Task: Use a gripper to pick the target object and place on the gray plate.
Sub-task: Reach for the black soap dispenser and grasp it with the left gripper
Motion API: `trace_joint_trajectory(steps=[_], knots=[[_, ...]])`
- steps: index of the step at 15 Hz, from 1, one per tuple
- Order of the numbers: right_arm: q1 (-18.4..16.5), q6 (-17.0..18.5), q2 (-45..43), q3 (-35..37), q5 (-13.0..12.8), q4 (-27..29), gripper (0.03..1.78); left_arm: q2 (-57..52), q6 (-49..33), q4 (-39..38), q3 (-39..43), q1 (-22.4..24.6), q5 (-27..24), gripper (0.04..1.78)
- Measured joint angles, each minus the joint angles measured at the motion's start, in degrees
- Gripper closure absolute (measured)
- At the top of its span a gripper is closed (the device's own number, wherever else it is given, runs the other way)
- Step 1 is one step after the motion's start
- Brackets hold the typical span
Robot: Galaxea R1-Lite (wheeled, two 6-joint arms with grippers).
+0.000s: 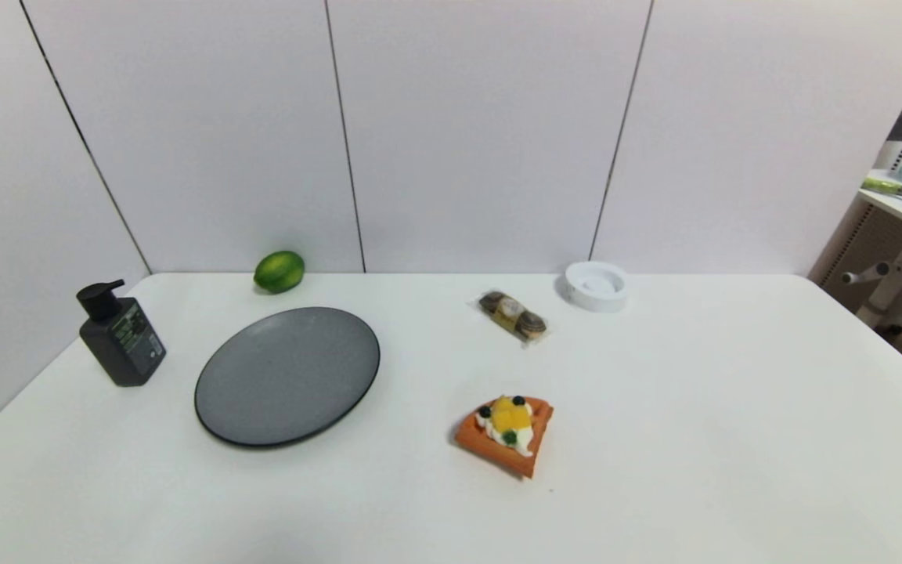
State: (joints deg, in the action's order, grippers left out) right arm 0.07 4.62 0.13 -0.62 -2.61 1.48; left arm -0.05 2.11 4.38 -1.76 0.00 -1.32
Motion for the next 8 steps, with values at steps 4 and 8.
trace_joint_trajectory(steps=[4,8], knots=[[0.0,0.0,0.0,0.0,0.0,0.0,0.1,0.0,0.0,0.0,0.0,0.0,0.0,0.13],[0.0,0.0,0.0,0.0,0.0,0.0,0.1,0.0,0.0,-0.1,0.0,0.0,0.0,0.13]])
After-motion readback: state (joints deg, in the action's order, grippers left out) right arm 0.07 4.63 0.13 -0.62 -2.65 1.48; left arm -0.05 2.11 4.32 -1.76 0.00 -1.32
